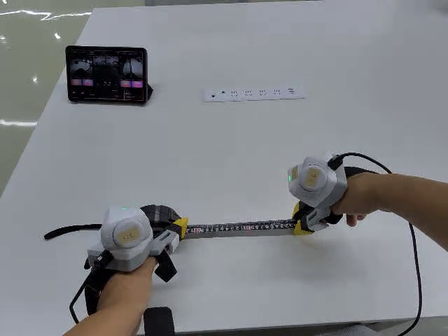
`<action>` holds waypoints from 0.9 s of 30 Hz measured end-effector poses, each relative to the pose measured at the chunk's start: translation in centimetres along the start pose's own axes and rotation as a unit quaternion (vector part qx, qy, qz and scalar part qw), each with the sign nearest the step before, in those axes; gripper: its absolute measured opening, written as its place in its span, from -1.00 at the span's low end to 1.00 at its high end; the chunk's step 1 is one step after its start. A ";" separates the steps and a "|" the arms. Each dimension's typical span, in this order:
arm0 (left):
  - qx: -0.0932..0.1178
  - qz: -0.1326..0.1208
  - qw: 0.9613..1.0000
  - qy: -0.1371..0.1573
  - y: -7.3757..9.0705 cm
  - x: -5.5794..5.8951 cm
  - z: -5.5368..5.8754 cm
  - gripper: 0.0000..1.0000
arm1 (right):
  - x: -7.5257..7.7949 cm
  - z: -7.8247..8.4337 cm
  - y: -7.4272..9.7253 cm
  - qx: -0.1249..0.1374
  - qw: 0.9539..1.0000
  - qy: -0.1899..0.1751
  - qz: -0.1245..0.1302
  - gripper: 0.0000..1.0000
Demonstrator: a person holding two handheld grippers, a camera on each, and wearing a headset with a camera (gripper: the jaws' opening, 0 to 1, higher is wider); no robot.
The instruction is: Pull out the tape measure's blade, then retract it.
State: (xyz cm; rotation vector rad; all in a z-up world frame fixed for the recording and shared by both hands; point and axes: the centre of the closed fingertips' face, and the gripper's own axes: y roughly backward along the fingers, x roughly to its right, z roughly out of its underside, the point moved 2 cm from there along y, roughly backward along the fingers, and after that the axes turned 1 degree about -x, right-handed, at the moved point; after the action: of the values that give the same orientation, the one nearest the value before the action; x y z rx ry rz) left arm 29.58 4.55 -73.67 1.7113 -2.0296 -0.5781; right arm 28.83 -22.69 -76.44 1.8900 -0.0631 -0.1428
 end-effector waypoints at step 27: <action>-0.017 0.006 1.000 0.011 0.0 0.0 0.1 0.22 | -0.2 -1.0 -0.4 -0.018 1.000 0.005 0.007 -0.81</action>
State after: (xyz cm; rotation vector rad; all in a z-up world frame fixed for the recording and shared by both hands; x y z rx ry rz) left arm 29.55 4.51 -73.75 1.6771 -2.0023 -0.5855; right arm 28.77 -21.58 -76.50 1.8546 -0.0660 -0.1237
